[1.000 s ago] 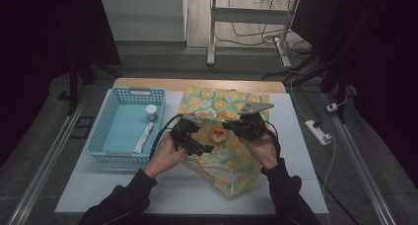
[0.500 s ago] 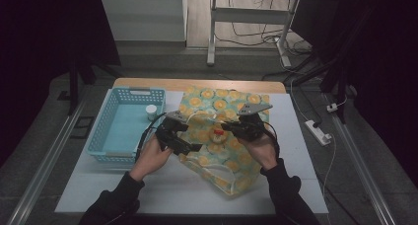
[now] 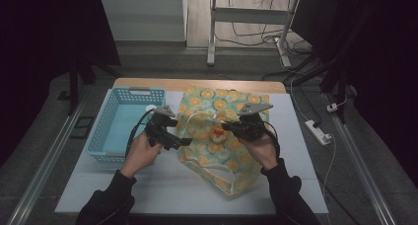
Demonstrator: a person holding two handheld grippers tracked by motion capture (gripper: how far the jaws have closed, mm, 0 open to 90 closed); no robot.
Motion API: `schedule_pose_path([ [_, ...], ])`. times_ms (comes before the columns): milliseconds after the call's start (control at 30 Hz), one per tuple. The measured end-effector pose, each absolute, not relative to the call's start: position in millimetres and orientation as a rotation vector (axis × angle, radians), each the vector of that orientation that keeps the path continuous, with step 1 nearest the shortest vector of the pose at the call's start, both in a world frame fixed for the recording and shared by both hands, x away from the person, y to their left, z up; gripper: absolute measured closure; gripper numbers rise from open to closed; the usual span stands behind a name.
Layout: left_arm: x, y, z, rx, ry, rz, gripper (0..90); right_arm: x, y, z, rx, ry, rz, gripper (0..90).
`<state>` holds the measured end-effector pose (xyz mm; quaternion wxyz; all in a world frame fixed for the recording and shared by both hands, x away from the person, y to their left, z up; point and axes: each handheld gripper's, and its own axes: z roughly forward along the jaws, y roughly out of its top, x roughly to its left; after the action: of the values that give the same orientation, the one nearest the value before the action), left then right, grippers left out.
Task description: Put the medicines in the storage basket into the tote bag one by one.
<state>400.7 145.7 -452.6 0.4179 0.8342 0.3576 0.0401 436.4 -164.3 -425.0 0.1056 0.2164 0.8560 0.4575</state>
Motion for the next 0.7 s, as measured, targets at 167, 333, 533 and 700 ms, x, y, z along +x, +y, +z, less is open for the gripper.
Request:
schedule_pose_path([
  [167,402.0,160.1,-453.5,2.101,0.935,0.163,0.1,436.7,-163.7,-425.9,0.638,2.534,1.351,90.0],
  [333,403.3,177.3,-452.5,2.093,0.995,0.211,0.1,436.7,-163.9,-425.7,0.644,2.528,1.353,90.0],
  [533,406.1,202.9,-453.3,2.088,1.104,0.264,0.2,437.5,-164.6,-426.2,0.645,2.53,1.35,90.0],
  [700,408.1,224.2,-458.9,2.039,1.195,0.304,0.2,437.4,-163.5,-427.1,0.645,2.534,1.348,90.0],
])
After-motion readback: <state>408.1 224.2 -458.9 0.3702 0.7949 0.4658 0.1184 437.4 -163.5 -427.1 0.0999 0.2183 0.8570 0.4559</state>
